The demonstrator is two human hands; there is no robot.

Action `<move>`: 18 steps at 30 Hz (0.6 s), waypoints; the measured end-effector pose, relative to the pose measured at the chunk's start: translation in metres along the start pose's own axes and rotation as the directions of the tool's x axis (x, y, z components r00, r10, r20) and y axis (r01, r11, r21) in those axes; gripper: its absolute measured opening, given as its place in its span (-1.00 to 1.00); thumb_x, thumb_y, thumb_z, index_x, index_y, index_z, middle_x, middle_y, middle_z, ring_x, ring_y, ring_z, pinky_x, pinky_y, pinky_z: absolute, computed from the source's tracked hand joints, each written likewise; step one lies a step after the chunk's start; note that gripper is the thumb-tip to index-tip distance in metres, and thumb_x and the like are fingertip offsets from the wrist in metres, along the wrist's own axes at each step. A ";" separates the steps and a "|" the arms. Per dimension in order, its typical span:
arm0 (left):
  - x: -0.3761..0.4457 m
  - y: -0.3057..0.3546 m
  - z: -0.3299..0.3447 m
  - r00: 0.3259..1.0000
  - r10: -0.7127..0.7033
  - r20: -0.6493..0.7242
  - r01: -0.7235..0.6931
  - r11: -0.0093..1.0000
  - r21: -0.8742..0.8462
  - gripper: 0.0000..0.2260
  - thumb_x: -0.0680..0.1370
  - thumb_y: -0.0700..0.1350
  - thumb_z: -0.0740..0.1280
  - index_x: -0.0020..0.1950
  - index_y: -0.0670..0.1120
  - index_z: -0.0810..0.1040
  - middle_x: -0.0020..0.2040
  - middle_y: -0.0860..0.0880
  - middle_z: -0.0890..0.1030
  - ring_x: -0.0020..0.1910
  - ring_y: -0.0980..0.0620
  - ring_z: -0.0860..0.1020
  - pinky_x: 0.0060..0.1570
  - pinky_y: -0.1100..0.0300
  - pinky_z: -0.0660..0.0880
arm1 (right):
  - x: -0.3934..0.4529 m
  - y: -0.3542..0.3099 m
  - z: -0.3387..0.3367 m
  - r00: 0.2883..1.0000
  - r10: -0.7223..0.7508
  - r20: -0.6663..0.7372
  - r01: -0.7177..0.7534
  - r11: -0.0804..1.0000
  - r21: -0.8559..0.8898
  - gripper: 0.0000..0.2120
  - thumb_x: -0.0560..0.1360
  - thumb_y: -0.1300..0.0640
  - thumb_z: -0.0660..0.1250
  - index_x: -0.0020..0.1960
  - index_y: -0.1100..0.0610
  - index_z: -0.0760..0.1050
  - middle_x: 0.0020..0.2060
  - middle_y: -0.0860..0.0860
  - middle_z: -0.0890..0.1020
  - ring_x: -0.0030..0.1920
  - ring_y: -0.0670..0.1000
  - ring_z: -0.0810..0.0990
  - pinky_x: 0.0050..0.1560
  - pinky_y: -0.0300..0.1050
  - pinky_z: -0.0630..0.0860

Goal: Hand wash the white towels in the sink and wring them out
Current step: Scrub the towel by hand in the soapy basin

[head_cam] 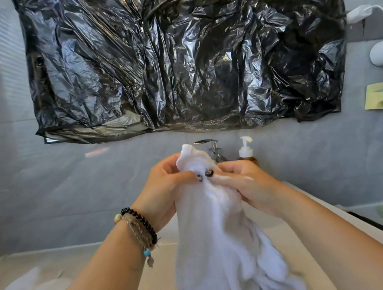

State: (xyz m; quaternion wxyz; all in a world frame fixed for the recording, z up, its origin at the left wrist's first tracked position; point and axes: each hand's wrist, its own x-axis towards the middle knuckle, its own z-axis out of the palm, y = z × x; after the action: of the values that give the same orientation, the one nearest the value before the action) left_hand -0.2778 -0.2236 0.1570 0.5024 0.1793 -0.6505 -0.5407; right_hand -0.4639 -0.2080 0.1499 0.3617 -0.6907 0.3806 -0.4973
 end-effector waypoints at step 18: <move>0.000 -0.004 0.019 0.926 -0.154 -0.343 0.151 0.988 -0.036 -0.73 0.67 -0.04 0.20 0.09 -0.20 0.58 -0.04 -0.20 0.69 -0.12 -0.08 0.67 -0.10 0.09 0.59 | 0.002 0.003 0.004 0.979 -0.171 -0.109 0.128 0.937 -0.326 -0.45 0.41 -0.19 0.40 -0.38 0.23 0.27 -0.48 -0.04 0.19 -0.45 -0.07 0.14 -0.43 -0.18 0.06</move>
State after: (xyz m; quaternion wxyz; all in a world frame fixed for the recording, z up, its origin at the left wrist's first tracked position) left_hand -0.2953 -0.2150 0.1556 0.5658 0.3191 -0.5340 -0.5411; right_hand -0.4602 -0.2110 0.1474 0.1804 -0.7312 0.4256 -0.5016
